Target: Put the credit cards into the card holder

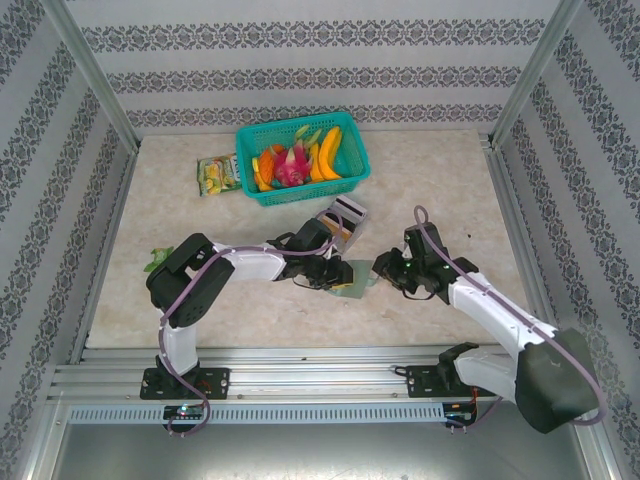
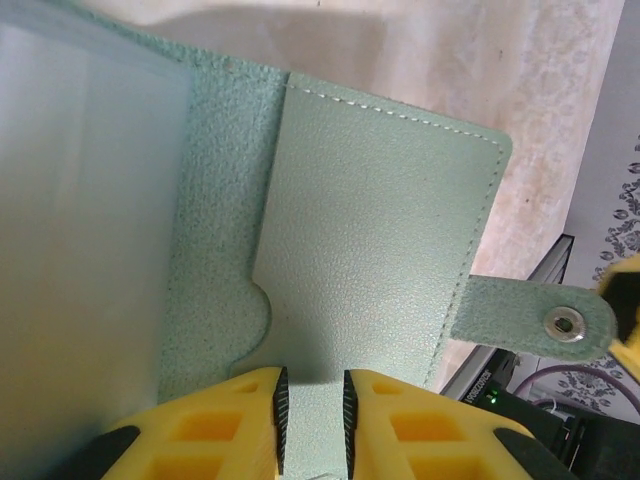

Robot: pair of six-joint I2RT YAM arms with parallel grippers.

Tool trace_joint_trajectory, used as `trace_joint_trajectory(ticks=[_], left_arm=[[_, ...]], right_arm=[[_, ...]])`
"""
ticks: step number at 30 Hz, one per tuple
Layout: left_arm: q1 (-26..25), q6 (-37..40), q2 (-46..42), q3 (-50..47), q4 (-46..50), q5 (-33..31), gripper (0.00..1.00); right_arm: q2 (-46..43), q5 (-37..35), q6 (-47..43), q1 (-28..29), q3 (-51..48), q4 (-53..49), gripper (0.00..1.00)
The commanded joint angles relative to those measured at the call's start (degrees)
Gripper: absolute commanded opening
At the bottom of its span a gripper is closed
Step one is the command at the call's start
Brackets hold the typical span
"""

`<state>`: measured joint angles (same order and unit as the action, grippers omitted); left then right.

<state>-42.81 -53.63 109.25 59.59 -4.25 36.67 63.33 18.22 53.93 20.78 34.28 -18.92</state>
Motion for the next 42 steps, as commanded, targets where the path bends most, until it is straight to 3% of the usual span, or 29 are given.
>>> trace_joint_trajectory(ticks=[1,6,10,18,21,27,31,35,42], left_arm=[[-0.61,-1.09,0.04,-0.58,-2.60,-0.39,0.25],[-0.61,-1.30,-0.18,-0.79,-2.95,-0.50,0.25],[-0.61,-1.35,-0.72,-1.14,-2.95,-1.05,0.25],[-0.61,-1.70,-3.47,-3.36,-4.01,-2.81,0.25],[-0.57,-0.99,-4.61,-3.98,-2.99,-3.86,0.25],[-0.63,-2.04,-3.09,-4.45,-3.91,-3.75,0.25],[-0.61,-2.10,-2.47,-4.08,-3.78,-3.56,0.25],[-0.61,-1.98,-1.61,-3.33,-3.26,-3.25,0.25],[-0.61,-1.74,-1.53,-3.29,-2.96,-3.10,0.24]], right_arm=[[-0.21,-2.13,0.83,1.06,2.33,0.73,0.21],[5.63,-1.16,2.19,3.88,3.60,4.89,0.13],[11.13,-4.81,2.67,7.18,6.26,4.30,0.13],[18.64,-4.18,3.64,7.54,6.52,7.80,0.13],[17.90,-5.65,2.45,7.52,7.97,4.89,0.13],[9.60,-19.38,-0.43,7.67,12.31,-11.88,0.20],[3.44,-15.48,-1.01,8.40,10.81,-7.17,0.19],[5.35,-6.73,1.35,9.61,10.79,-0.27,0.10],[14.37,-10.11,4.02,14.02,14.56,-1.52,0.04]])
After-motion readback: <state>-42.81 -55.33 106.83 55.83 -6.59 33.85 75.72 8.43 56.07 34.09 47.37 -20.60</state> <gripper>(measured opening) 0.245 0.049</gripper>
